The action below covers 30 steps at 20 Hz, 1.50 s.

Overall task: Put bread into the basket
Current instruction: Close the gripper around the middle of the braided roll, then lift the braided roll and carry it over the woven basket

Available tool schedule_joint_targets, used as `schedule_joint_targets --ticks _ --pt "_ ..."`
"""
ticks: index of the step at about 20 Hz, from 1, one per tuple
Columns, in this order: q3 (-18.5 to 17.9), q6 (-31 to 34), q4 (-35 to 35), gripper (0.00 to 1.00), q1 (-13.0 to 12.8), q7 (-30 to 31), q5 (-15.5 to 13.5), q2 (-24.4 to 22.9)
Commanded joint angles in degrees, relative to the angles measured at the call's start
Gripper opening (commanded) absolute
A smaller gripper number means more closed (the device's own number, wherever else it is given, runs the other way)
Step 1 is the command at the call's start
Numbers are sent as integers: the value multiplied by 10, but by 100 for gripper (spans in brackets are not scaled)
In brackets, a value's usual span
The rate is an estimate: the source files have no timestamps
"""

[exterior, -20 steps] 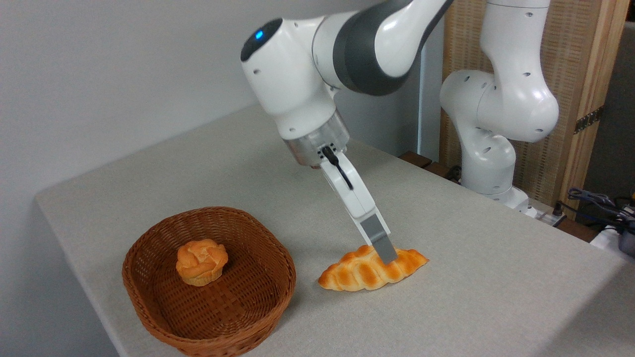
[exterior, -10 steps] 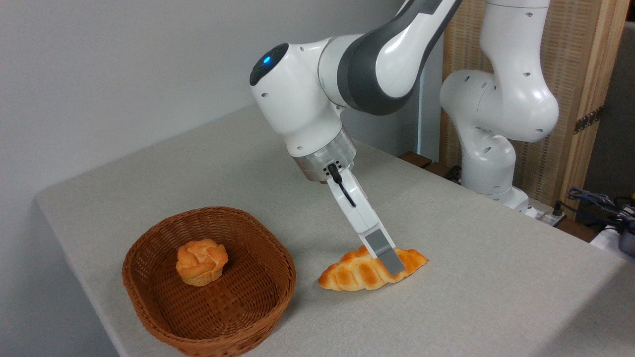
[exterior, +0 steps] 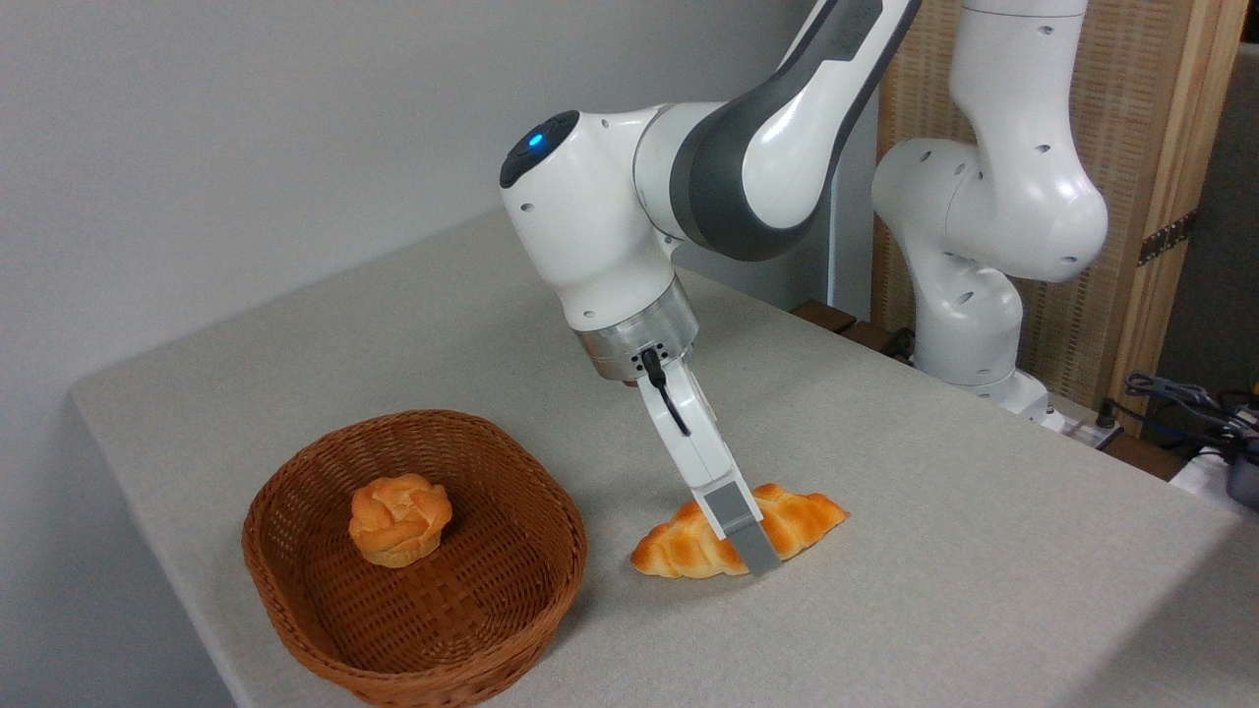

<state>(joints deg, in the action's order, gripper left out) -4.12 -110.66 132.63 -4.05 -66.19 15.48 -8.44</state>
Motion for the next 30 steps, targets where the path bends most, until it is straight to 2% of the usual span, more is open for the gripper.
schedule_joint_targets --ticks 1,2,6,7,8,17,20,21,23,26,28,30 --pt "-6 -37 3 100 -3 -6 8 -4" --pt "-6 -39 3 98 -3 -3 4 -4" --pt "-6 -39 3 50 -3 -3 2 -4" --pt "-6 -38 3 40 -3 -4 2 -4" --pt "-6 -38 3 36 -3 -4 2 -4" --pt "-6 -27 0 37 -3 -6 2 -4" --pt "-5 29 -31 37 -3 -10 1 -9" --pt "-5 46 -50 39 -4 -8 -6 -9" --pt "-6 63 -83 39 -3 -7 -41 -7" --pt "-6 96 -120 40 -4 -6 -59 -7" --pt "-6 103 -154 40 -4 0 -114 -5" --pt "-6 101 -184 40 -3 15 -143 4"
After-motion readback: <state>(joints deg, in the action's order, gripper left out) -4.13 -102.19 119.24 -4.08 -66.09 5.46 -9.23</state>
